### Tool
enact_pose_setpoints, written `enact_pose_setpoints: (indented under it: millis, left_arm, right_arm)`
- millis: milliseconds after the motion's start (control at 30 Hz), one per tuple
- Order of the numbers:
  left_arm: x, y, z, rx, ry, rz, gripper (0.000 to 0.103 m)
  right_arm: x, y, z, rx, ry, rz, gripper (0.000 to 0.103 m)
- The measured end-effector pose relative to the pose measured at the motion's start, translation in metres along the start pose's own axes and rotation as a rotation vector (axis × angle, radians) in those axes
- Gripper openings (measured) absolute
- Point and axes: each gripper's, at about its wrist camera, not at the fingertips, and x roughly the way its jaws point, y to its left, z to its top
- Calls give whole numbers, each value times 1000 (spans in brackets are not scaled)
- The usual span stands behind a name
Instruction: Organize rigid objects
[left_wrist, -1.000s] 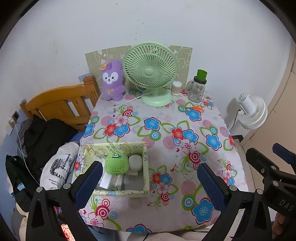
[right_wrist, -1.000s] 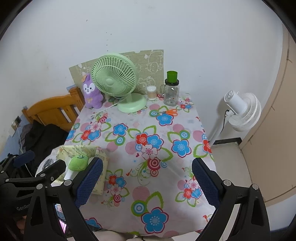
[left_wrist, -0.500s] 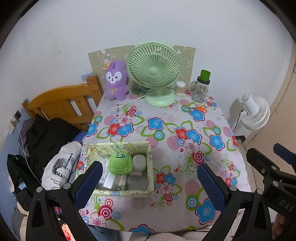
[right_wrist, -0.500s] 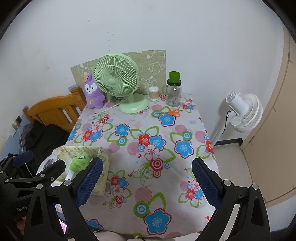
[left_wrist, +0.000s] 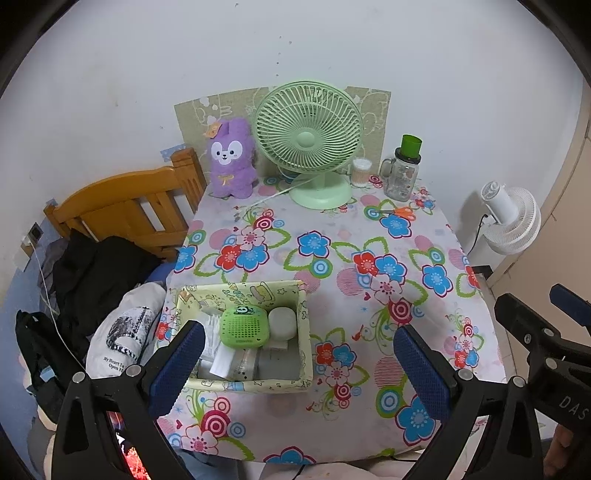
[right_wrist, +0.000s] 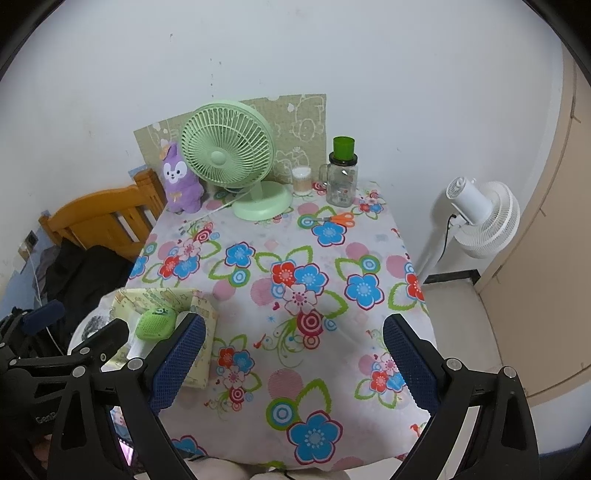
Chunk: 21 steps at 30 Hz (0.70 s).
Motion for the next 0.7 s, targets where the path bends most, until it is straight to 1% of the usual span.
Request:
enact_pose_setpoints:
  millis: [333, 700]
  left_arm:
    - [2, 1, 1, -5, -6, -13, 103]
    - [4, -2, 2, -1, -14, -9, 103]
  right_arm:
    - [1, 2, 1, -5, -10, -11, 98]
    - [5, 0, 2, 3, -5, -22, 98]
